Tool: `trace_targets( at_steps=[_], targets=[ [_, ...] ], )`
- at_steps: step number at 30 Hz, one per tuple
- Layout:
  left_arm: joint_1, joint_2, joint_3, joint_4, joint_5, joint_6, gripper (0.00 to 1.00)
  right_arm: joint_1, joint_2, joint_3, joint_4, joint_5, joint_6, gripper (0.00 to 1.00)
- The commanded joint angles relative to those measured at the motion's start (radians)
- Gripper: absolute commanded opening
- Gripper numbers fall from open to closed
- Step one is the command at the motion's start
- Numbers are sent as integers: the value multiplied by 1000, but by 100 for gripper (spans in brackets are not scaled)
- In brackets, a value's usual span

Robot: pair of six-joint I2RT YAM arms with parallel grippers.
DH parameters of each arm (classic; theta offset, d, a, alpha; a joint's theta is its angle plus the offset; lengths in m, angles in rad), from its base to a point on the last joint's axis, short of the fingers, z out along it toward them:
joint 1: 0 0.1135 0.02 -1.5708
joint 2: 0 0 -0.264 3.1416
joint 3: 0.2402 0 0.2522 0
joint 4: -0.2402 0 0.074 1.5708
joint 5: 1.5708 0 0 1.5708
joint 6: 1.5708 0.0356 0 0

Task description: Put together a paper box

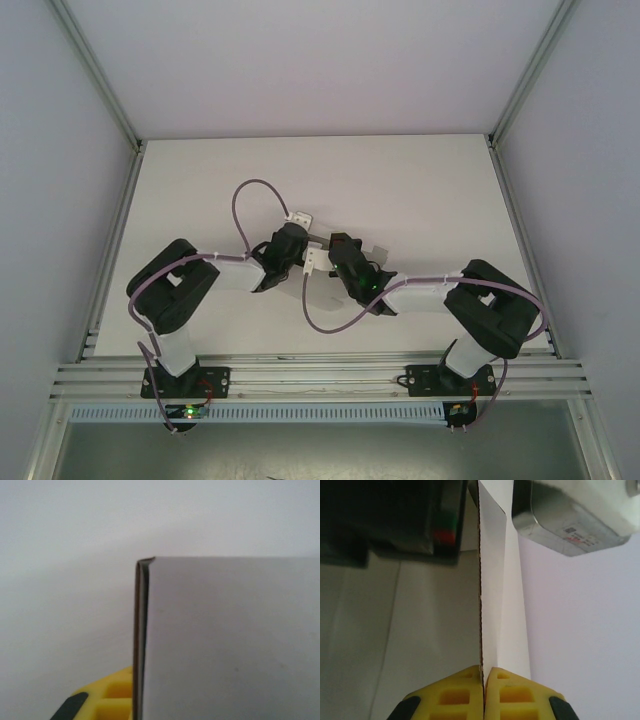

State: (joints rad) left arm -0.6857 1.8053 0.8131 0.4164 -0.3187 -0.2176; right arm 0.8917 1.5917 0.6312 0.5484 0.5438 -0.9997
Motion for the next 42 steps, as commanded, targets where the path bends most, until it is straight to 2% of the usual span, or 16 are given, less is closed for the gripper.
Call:
trace_targets(
  at_steps=[1,5,9,11,16,21,23,26,27,32,34,36,38,42],
  targets=[
    [18,44,50,-101,-336,-131,7,28,18,-29,-245,-170,58,0],
    [18,50,57,-203,-416,-195,0,11,1,-25,-289,-166,94,0],
    [20,80,124,-415,-570,-318,0,-5,-3,-17,-321,-160,109,0],
    [22,93,148,-485,-604,-381,0,-6,-5,-12,-327,-152,124,0],
    [17,121,201,-619,-685,-420,0,-17,-14,-13,-329,-156,135,0],
    [12,56,75,-285,-424,-182,0,-23,2,6,-301,-146,164,0],
    [10,33,48,-217,-330,-137,0,-25,13,20,-270,-125,181,0],
    [4,19,41,-181,-276,-104,0,-32,12,50,-210,-102,220,2],
    [2,16,41,-169,-254,-91,0,-35,4,64,-197,-98,237,11],
    [-3,-19,32,-158,-185,-92,0,-39,-63,127,-169,-88,250,35],
    [-4,-45,29,-167,-178,-102,0,-40,-105,135,-158,-93,243,49],
    [-3,-85,26,-180,-185,-128,0,-42,-167,128,-173,-145,235,66],
    [-4,-128,20,-188,-176,-138,0,-38,-232,115,-207,-226,226,98],
    [-4,-231,-25,-182,-134,-157,0,-35,-384,86,-247,-339,285,98]
  ],
)
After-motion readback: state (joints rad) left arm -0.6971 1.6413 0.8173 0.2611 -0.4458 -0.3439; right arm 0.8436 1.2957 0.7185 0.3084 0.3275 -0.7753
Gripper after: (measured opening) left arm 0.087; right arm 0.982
